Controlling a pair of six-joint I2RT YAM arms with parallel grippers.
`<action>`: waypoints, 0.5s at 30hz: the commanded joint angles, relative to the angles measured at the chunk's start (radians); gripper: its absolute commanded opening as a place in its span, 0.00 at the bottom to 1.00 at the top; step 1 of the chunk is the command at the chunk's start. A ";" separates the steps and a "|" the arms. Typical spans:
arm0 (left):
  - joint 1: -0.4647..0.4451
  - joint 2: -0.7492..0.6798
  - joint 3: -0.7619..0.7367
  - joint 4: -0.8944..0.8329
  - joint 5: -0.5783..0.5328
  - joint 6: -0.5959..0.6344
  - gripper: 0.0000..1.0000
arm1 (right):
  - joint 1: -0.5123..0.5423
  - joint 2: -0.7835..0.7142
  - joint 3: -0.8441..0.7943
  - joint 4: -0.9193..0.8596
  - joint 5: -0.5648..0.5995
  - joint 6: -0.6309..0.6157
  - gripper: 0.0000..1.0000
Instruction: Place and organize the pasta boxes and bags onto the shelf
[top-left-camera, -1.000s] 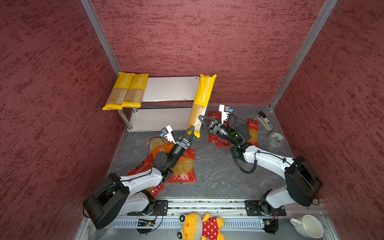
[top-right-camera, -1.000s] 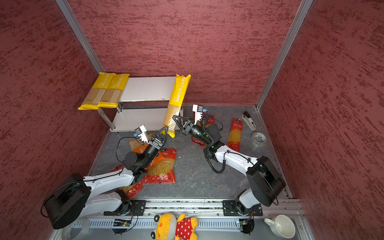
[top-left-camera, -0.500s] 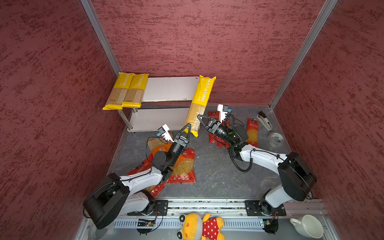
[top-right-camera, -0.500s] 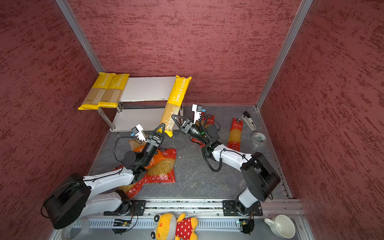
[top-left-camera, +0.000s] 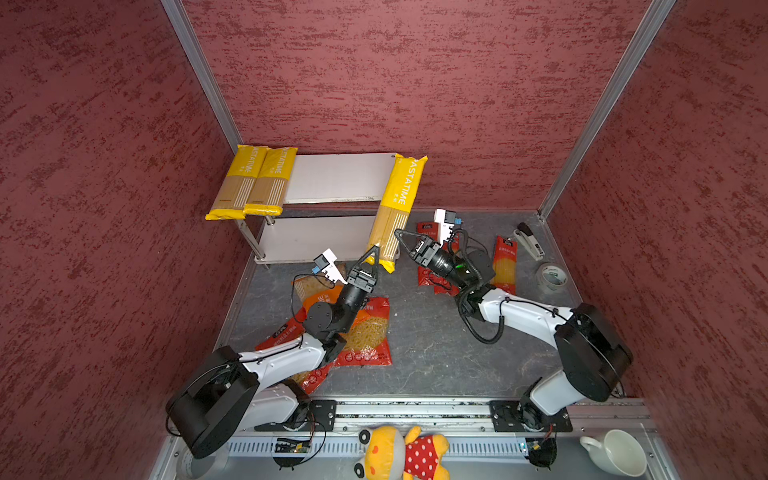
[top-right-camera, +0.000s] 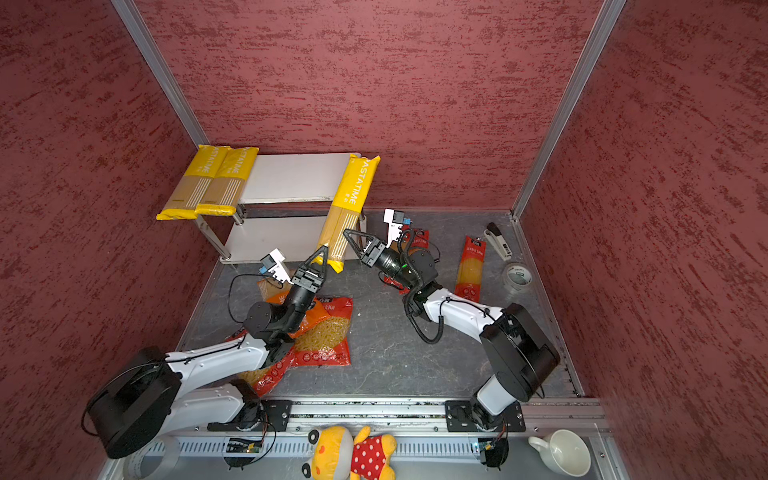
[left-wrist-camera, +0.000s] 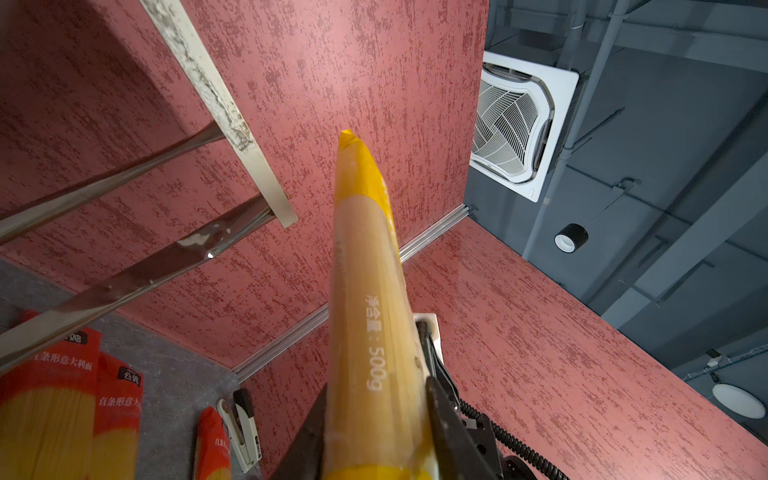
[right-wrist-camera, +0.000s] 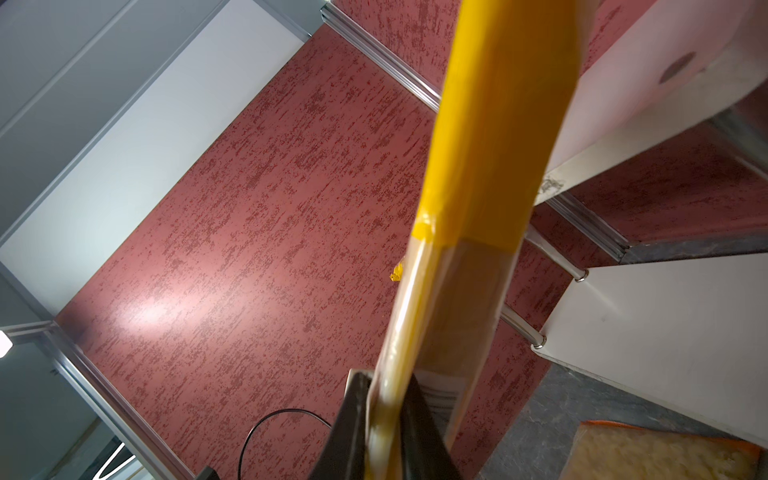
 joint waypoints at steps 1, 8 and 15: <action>0.010 -0.047 0.023 0.070 -0.018 0.065 0.08 | 0.002 -0.011 0.029 0.074 0.035 -0.006 0.24; 0.027 -0.089 0.049 0.011 -0.039 0.126 0.00 | 0.002 -0.014 0.026 0.070 0.039 -0.010 0.33; 0.062 -0.092 0.067 -0.004 -0.038 0.136 0.00 | 0.002 -0.019 0.021 0.064 0.045 -0.014 0.40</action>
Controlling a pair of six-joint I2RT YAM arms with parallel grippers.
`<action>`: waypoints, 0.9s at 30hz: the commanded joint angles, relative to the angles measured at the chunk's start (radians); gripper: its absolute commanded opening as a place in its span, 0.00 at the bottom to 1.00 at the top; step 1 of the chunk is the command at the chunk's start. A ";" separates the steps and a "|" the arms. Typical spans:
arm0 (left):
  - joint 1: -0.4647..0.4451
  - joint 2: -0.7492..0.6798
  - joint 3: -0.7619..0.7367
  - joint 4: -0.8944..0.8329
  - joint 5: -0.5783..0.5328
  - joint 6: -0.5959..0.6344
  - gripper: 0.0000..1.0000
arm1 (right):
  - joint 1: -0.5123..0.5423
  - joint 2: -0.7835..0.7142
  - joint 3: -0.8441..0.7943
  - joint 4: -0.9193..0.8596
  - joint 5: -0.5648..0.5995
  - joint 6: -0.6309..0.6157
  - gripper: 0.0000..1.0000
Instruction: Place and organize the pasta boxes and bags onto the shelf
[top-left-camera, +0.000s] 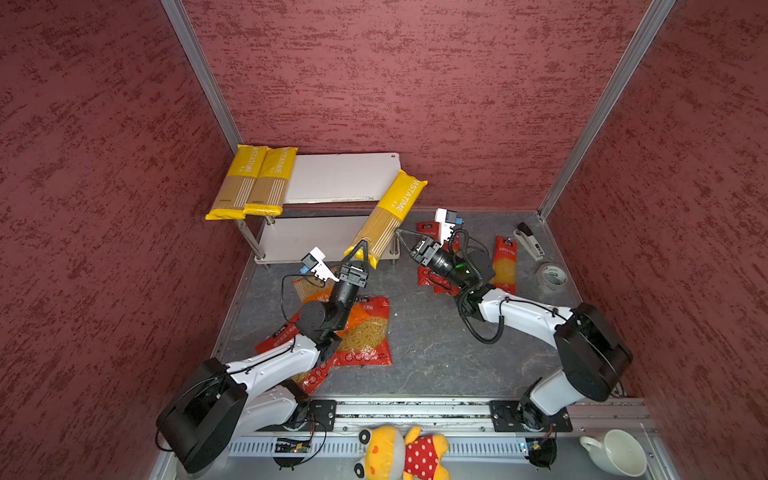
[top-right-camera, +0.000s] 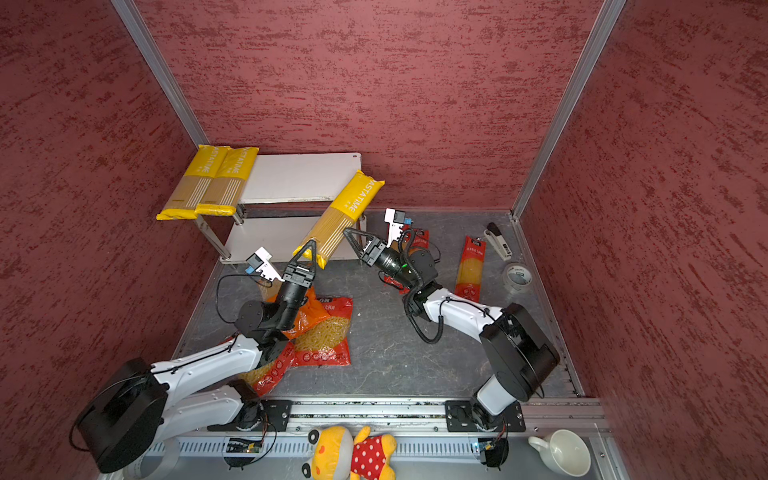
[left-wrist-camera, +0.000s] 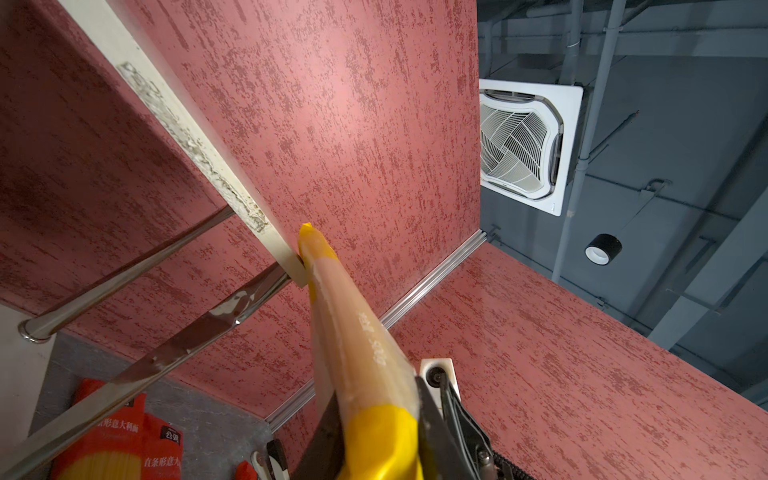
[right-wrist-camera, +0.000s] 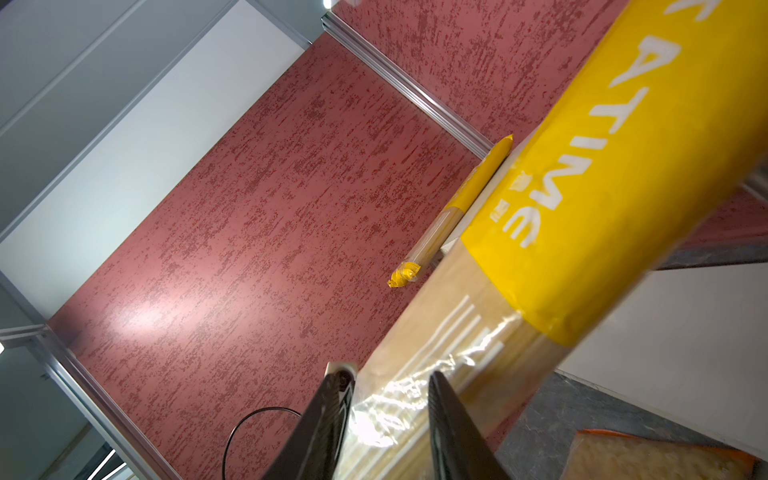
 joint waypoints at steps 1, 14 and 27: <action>0.015 -0.025 0.059 0.069 0.015 0.036 0.00 | 0.001 -0.022 0.020 0.048 0.030 -0.005 0.40; 0.023 0.012 0.079 0.092 0.066 0.037 0.00 | -0.021 -0.096 -0.120 0.026 0.075 -0.005 0.45; -0.013 0.037 0.170 0.069 0.173 0.023 0.00 | -0.023 -0.207 -0.307 0.016 0.129 0.010 0.48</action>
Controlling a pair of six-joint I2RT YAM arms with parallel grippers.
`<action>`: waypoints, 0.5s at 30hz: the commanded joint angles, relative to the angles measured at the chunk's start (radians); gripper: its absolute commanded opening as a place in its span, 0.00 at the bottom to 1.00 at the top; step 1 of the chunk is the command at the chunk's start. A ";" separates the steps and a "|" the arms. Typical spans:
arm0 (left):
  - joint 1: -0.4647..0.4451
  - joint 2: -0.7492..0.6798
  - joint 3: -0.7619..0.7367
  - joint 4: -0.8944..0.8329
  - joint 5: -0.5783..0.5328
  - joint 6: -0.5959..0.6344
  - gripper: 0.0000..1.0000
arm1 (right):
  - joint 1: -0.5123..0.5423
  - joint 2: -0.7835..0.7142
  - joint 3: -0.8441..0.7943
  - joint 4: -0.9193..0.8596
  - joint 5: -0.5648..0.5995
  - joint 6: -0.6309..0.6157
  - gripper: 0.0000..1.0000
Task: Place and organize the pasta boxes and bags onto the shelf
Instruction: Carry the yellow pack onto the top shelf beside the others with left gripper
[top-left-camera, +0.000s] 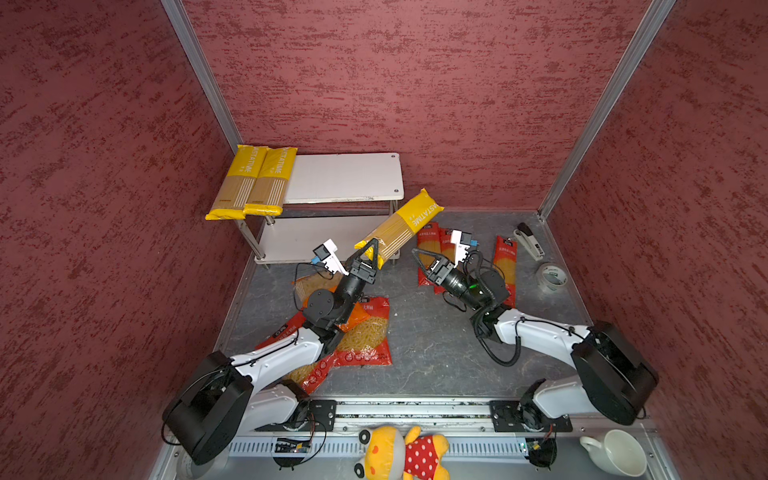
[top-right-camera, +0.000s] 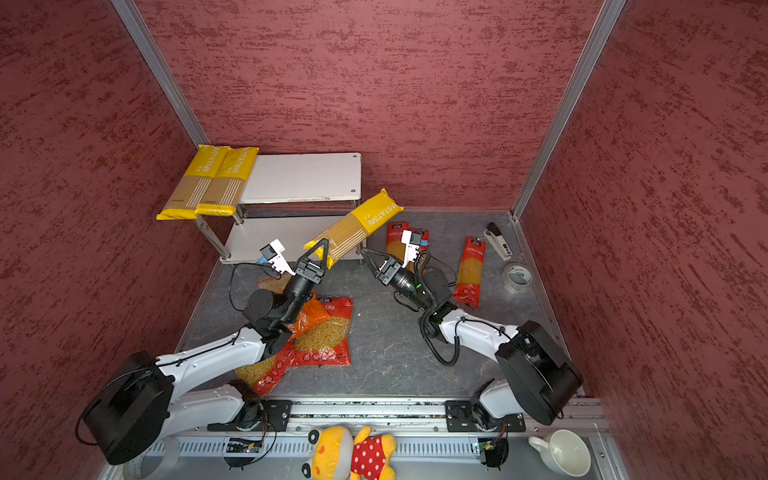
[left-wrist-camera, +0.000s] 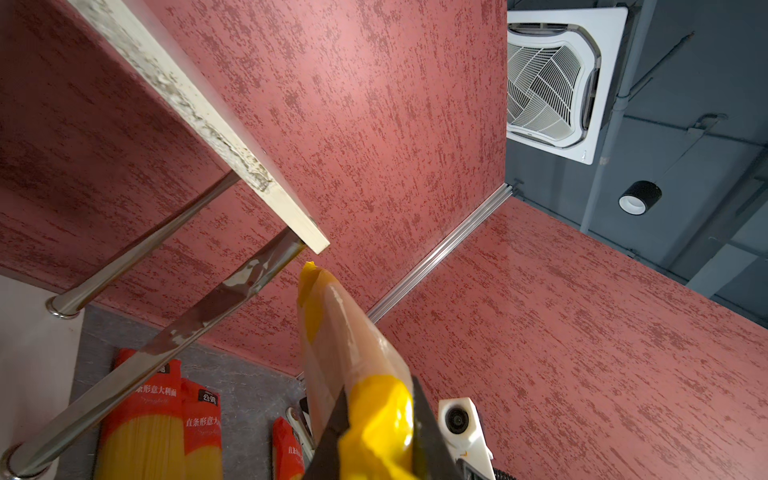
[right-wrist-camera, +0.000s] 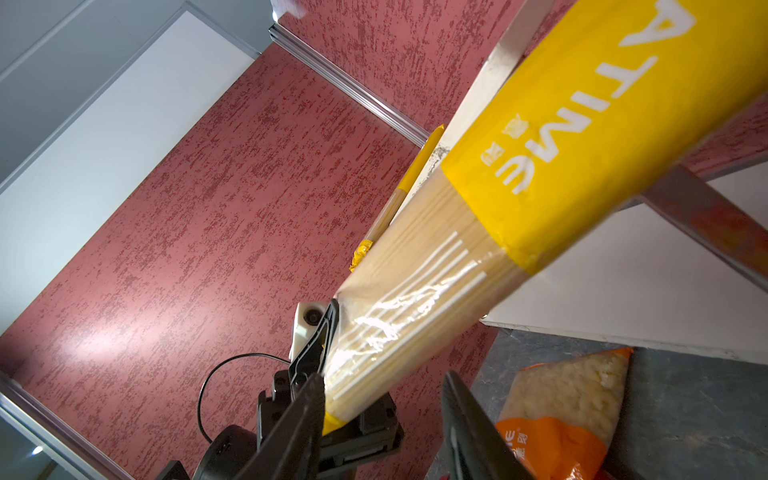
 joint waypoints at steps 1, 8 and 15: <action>-0.021 -0.010 0.098 0.190 0.069 -0.013 0.00 | -0.005 -0.045 -0.029 0.023 0.057 0.007 0.48; 0.015 -0.005 0.192 0.151 0.092 0.028 0.00 | -0.011 -0.094 -0.063 -0.010 0.088 -0.012 0.49; 0.114 -0.003 0.264 0.148 0.016 0.040 0.00 | -0.011 -0.083 -0.046 -0.013 0.079 -0.003 0.49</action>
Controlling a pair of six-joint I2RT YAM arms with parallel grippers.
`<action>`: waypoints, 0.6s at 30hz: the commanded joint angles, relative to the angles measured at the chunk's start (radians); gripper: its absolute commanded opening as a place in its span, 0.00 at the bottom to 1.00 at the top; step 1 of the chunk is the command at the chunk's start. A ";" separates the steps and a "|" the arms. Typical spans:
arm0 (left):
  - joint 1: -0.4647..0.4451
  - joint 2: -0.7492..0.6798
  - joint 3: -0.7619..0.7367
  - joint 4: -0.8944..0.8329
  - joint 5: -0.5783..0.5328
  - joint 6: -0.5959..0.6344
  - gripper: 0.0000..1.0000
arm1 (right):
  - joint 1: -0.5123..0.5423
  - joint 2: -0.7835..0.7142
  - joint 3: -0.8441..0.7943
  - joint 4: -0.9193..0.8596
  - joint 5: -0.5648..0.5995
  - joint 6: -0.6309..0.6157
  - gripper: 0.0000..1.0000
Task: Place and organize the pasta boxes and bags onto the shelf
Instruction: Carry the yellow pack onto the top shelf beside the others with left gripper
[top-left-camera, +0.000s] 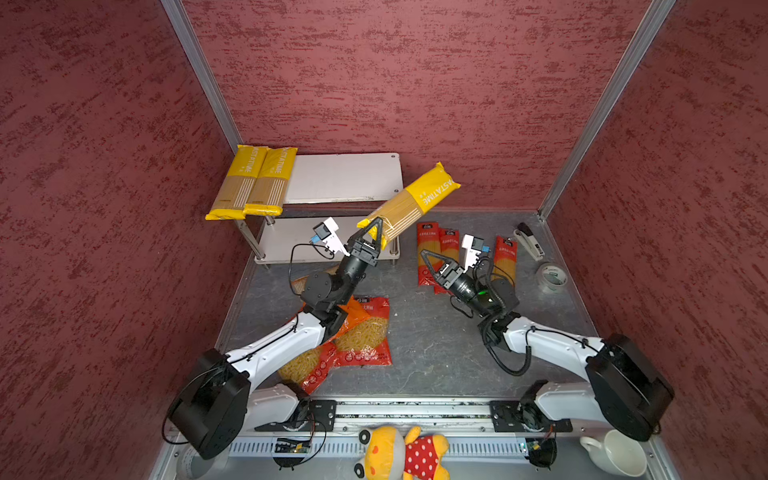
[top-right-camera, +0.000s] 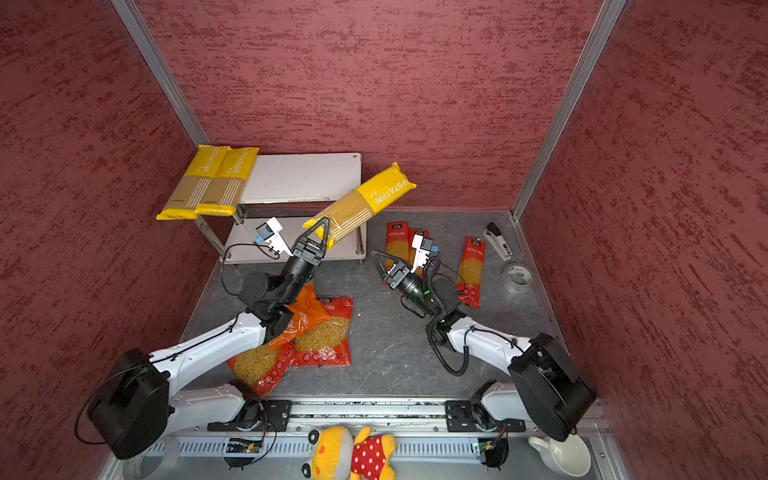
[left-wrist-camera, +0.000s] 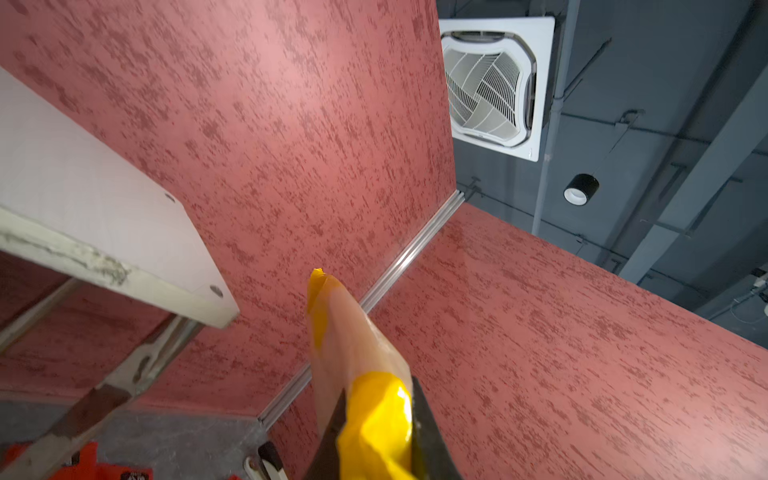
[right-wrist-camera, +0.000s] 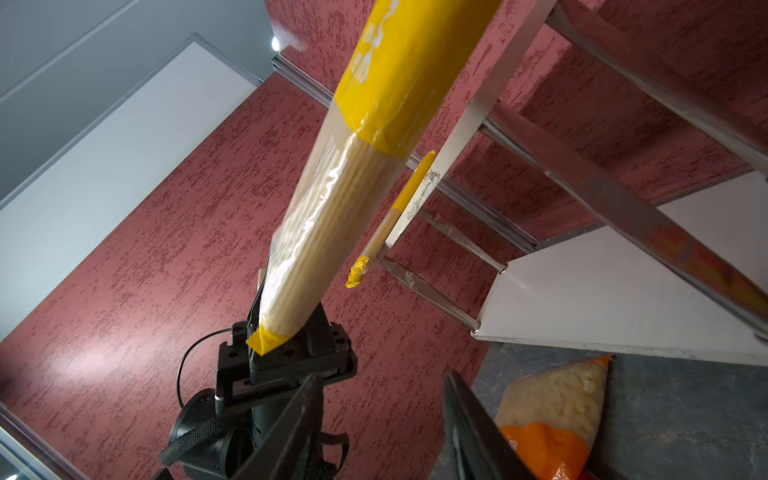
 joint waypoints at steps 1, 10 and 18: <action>0.049 -0.032 0.079 0.185 -0.071 0.019 0.00 | -0.004 -0.001 0.017 -0.003 0.019 0.012 0.49; 0.083 -0.056 0.090 0.131 -0.391 0.184 0.00 | -0.004 0.014 0.018 0.008 0.010 0.034 0.49; 0.110 -0.061 0.071 0.072 -0.633 0.198 0.00 | -0.004 0.014 0.007 0.008 0.012 0.050 0.49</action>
